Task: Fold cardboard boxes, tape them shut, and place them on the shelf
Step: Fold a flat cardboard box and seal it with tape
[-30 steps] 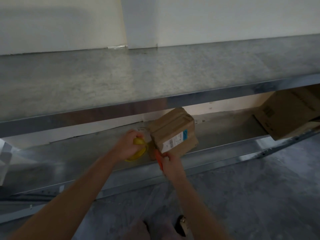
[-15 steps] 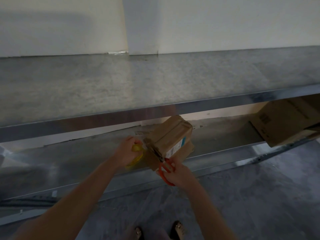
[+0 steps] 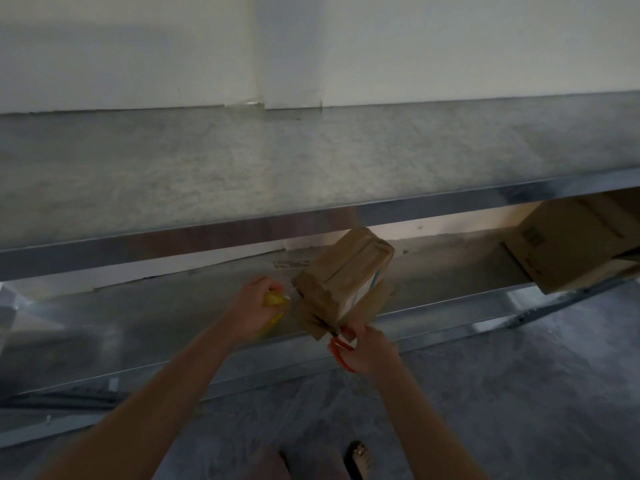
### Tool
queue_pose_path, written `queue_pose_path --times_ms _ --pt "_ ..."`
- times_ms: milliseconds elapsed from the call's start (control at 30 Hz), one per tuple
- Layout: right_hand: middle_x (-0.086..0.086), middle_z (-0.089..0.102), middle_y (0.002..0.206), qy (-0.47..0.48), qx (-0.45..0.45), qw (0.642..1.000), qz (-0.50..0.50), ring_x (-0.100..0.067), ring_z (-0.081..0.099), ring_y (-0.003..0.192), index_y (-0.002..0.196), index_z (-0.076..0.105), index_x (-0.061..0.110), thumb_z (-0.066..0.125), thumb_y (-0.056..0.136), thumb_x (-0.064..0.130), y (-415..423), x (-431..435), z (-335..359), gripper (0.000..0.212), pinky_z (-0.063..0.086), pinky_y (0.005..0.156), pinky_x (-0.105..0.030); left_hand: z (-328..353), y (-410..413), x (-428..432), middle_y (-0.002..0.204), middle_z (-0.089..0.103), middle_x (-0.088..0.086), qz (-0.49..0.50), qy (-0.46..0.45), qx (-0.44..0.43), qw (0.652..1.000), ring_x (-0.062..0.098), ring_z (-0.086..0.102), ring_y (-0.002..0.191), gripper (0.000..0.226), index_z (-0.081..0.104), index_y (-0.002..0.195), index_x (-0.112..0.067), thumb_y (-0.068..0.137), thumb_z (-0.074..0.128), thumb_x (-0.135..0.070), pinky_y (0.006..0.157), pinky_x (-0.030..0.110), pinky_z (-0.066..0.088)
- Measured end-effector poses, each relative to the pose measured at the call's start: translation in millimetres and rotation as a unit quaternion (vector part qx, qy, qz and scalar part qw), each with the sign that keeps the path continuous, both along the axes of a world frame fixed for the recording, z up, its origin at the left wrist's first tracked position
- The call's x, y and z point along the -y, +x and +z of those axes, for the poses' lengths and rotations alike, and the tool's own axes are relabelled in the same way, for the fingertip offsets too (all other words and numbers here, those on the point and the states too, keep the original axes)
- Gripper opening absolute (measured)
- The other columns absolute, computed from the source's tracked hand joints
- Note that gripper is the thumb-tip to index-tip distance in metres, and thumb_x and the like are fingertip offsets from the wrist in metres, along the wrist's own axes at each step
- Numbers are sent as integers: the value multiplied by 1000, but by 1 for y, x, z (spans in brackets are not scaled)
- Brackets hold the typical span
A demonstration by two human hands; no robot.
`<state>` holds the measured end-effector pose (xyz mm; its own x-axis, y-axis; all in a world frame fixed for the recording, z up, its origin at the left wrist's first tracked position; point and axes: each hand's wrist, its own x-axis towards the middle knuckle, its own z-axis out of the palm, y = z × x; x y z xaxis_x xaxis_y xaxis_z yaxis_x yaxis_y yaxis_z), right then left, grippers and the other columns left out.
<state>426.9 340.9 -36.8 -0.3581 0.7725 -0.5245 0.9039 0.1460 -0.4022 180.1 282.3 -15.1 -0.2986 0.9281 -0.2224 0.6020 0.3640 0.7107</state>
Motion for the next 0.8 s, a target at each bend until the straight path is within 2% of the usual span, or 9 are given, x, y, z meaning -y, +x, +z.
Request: queue_pose_path --times_ms 100,167,267,367,500,567,667,733,800 --pt "17 60 112 -1 -33 999 -15 -14 59 106 115 48 44 37 68 82 9 4 -12 62 52 91 -39 1 -5 7 104 49 -6 10 2 9 1000 13 51 96 27 56 99 -29 81 74 -21 78 24 38" --pt "22 58 108 22 -43 999 4 -10 59 102 111 49 44 40 71 80 14 5 -13 55 52 90 -38 1 -6 11 104 49 -7 8 8 4 1000 13 51 96 27 56 99 -29 80 74 -20 78 24 38" --pt "25 54 117 87 -54 993 50 -5 55 108 117 51 45 46 74 78 27 14 -4 55 46 97 -38 3 -3 16 107 50 -4 4 14 8 1000 13 52 97 28 57 102 -27 80 74 -21 81 26 41" --pt "28 52 115 170 -96 979 63 4 52 100 118 51 48 50 77 75 49 22 12 49 44 95 -36 6 0 19 108 50 -4 12 22 12 1000 15 53 97 28 58 101 -28 80 75 -22 82 30 45" --pt "24 54 105 267 -189 945 7 2 54 88 117 55 46 59 79 64 84 13 28 42 48 85 -37 13 11 22 109 50 -4 40 26 0 999 14 53 96 28 59 102 -27 80 75 -20 77 25 40" --pt "20 56 104 295 -203 933 -30 -1 55 87 117 56 44 60 79 61 102 -6 29 42 48 83 -40 18 17 23 109 50 -4 52 29 -4 998 13 53 95 28 59 103 -27 81 74 -19 73 22 39" --pt "10 58 111 286 -151 942 -90 -12 58 94 119 55 40 59 81 61 126 -49 15 44 49 87 -46 21 25 27 109 50 -7 77 27 -4 997 13 53 94 27 57 98 -34 81 73 -20 73 25 45" --pt "1 58 122 252 -93 955 -125 -22 57 109 125 53 35 55 84 64 135 -81 0 51 48 92 -49 22 33 30 109 50 -7 101 27 -1 995 13 53 93 29 56 96 -37 80 74 -20 75 27 45" --pt "-8 53 134 224 -32 965 -133 -30 51 121 133 51 26 53 87 61 135 -111 -12 58 44 99 -49 22 41 32 110 50 -7 128 23 -4 992 11 53 93 28 57 99 -34 81 74 -21 76 26 43"
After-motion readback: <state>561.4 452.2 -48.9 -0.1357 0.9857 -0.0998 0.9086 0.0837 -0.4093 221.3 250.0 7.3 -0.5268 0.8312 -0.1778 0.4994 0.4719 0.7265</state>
